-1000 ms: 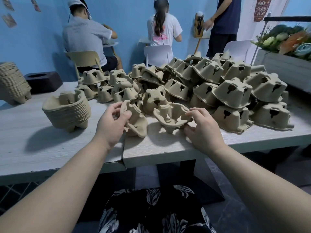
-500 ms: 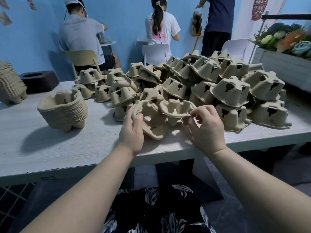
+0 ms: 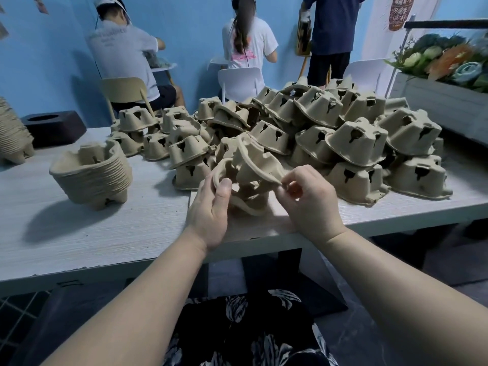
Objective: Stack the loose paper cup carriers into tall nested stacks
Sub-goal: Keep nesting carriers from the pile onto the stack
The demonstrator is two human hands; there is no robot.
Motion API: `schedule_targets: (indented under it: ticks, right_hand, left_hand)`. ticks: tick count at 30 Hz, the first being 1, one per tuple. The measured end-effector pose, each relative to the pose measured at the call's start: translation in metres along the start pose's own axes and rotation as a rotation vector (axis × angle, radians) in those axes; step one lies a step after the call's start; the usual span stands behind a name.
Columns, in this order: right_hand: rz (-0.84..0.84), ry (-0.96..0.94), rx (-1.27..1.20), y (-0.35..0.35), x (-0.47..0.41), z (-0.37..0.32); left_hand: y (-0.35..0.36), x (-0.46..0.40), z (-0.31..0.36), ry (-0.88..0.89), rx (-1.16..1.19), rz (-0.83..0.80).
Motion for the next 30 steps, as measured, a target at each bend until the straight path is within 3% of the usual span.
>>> schedule_targets:
  ticks: [10, 24, 27, 30]
  right_hand:
    - [-0.174, -0.098, -0.041, 0.007, 0.006, -0.001]
    - [-0.374, -0.17, -0.057, 0.011, 0.013, -0.002]
    - [-0.358, -0.161, -0.016, -0.002, 0.015, 0.001]
    - [-0.22, -0.149, 0.158, -0.03, 0.009, 0.013]
  left_hand:
    - [0.004, 0.001, 0.003, -0.002, -0.122, -0.081]
    - [0.009, -0.001, 0.015, -0.078, 0.076, -0.141]
    - [0.021, 0.0, 0.021, -0.095, 0.112, -0.156]
    - [0.038, 0.0, 0.034, -0.091, 0.136, -0.153]
Point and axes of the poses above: each hand's wrist, its own x-axis away from the middle knuckle, its own y-axis out of the palm, z = x × y, the point moved 6 cm from there along -x, towards the middle knuckle, and after that the axes turned 7 degrees about -y, right-handed, at the moved point
